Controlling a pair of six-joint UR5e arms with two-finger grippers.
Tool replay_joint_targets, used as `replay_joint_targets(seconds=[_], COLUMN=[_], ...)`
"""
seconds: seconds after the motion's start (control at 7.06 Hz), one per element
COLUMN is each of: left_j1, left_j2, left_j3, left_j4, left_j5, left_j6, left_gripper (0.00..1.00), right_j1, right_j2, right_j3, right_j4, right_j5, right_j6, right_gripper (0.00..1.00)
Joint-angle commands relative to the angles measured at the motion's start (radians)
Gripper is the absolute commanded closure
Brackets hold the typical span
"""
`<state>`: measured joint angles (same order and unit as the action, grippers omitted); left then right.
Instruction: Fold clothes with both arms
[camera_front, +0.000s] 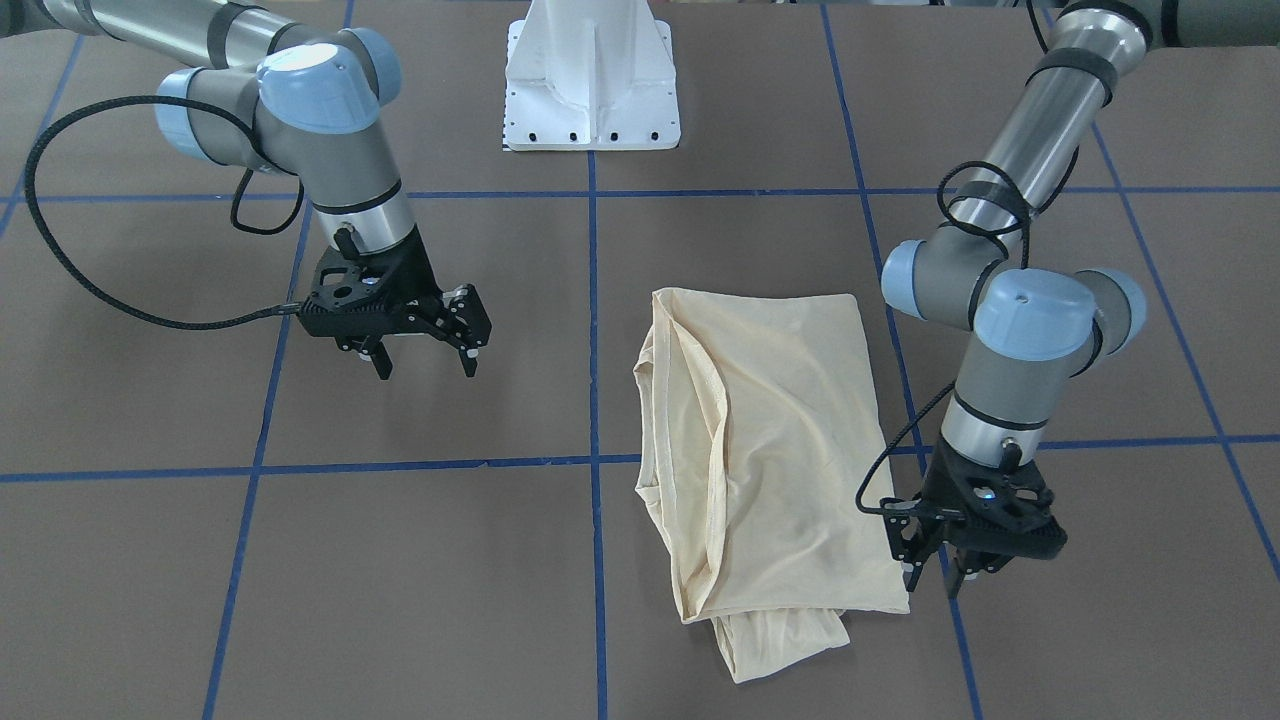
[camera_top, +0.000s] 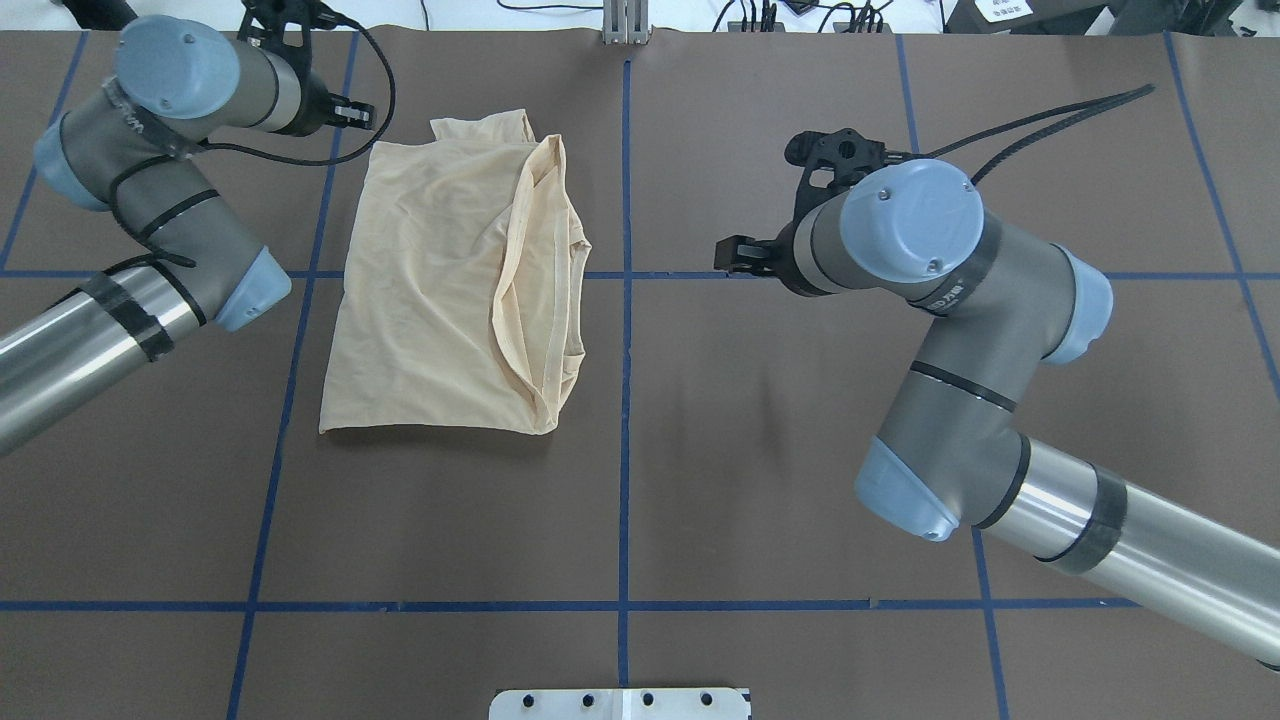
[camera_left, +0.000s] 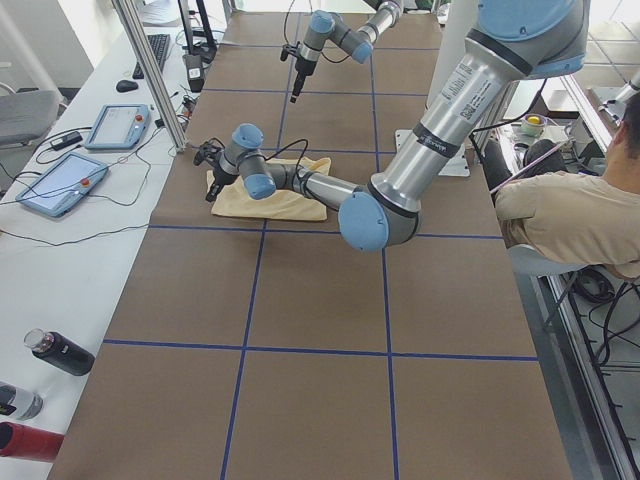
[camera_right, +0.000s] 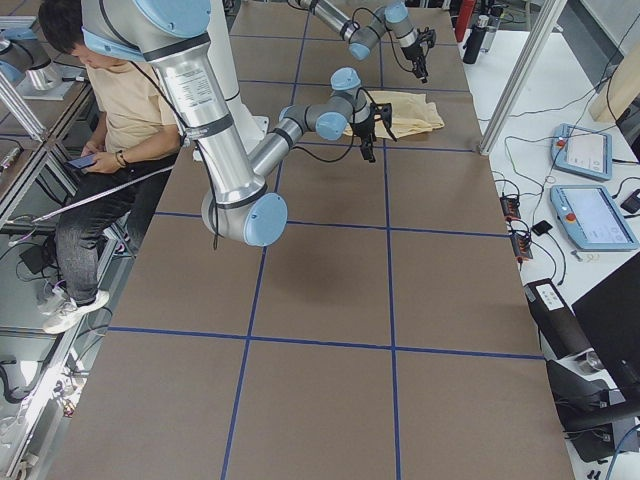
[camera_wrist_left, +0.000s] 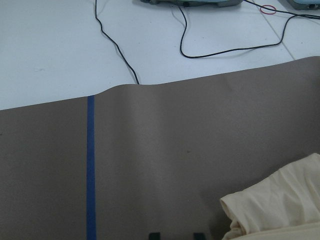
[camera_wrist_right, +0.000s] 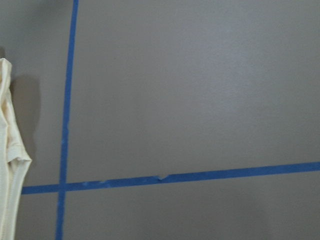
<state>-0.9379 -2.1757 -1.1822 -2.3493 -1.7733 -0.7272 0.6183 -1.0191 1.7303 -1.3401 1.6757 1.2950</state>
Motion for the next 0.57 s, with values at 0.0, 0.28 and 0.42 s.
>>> replay_joint_targets(seconds=[0.0, 0.28, 0.42], left_j1=[-0.028, -0.030, -0.030], left_j2=[0.136, 0.148, 0.148], left_j3=[-0.133, -0.146, -0.146], left_j4=[-0.007, -0.007, -0.008], left_j5=[-0.069, -0.069, -0.069], left_j6=[0.075, 0.071, 0.069], left_gripper=[0.00, 0.00, 0.00], right_j1=[-0.079, -0.168, -0.199], right_j2=[0.191, 0.337, 0.408], right_j3=[-0.148, -0.318, -0.416], right_j4=[-0.011, -0.011, -0.011], right_j5=[-0.086, -0.172, -0.201], right_j6=[0.198, 0.347, 0.375], right_gripper=[0.02, 0.04, 0.04])
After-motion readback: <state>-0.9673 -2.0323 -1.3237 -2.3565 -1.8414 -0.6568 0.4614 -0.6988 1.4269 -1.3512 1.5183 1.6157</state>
